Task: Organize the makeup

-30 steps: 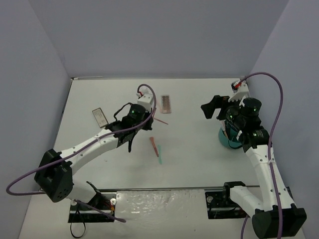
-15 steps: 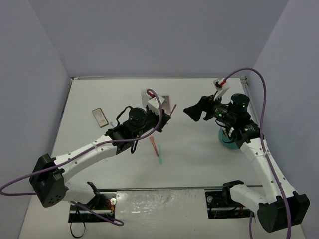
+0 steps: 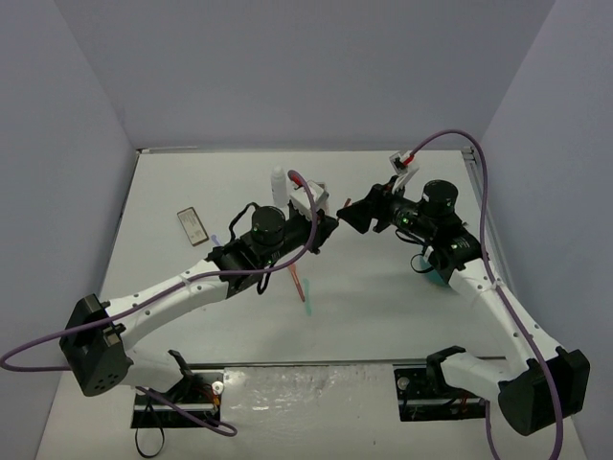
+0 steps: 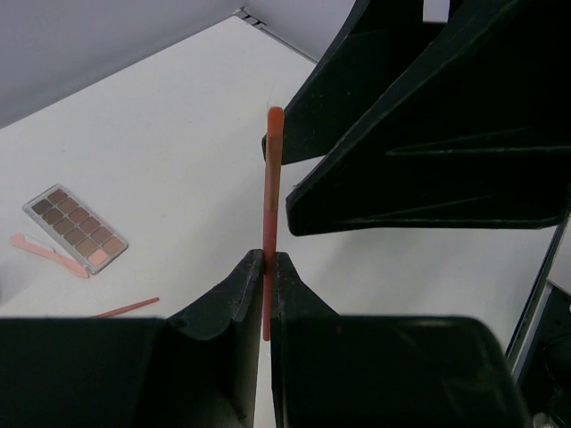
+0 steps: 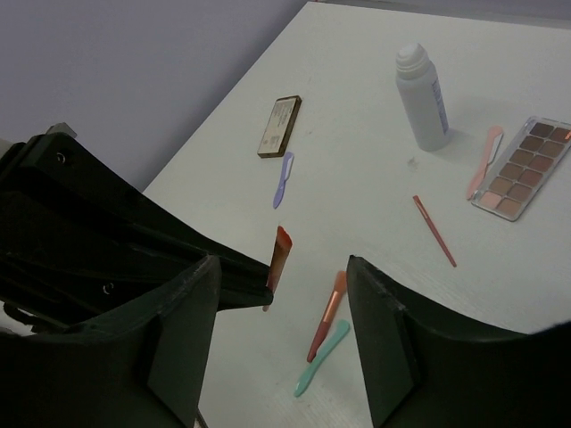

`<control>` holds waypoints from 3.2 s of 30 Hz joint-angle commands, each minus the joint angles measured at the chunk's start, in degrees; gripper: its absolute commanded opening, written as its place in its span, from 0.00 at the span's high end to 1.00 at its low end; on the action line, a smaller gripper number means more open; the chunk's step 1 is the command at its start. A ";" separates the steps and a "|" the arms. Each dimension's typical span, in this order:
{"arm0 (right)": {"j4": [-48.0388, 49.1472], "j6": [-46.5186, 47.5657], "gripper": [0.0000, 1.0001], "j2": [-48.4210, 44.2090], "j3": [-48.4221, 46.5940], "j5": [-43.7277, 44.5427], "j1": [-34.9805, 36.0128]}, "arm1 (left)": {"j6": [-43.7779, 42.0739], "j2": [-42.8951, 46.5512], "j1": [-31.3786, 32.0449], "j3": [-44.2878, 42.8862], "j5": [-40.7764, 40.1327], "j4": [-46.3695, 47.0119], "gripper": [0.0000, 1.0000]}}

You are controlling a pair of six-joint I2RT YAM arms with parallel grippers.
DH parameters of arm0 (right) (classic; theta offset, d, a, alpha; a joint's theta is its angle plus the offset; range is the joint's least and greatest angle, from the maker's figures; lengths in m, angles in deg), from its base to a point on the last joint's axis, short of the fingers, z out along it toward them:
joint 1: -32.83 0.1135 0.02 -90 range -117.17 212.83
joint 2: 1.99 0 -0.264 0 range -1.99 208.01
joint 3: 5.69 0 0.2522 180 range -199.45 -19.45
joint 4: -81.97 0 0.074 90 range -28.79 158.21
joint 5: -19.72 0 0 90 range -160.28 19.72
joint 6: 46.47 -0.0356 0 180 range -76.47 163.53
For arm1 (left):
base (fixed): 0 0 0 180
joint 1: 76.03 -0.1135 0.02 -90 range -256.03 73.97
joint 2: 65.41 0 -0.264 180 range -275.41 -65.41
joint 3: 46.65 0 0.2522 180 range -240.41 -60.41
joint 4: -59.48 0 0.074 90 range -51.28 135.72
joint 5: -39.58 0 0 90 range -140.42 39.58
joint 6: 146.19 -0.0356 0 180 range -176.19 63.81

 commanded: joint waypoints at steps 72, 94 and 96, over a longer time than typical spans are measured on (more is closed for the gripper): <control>-2.69 7.86 1.00 8.39 5.88 40.16 -31.24 | 8.20 18.28 -30.80 -0.24 -9.21 -50.53 0.03; -3.72 5.37 0.36 2.36 6.49 37.77 -31.36 | 11.68 16.31 -33.03 0.75 -3.74 -48.90 0.03; -4.86 5.25 0.29 0.04 5.16 37.16 -31.26 | 13.33 15.09 -32.79 0.80 -1.43 -48.30 0.03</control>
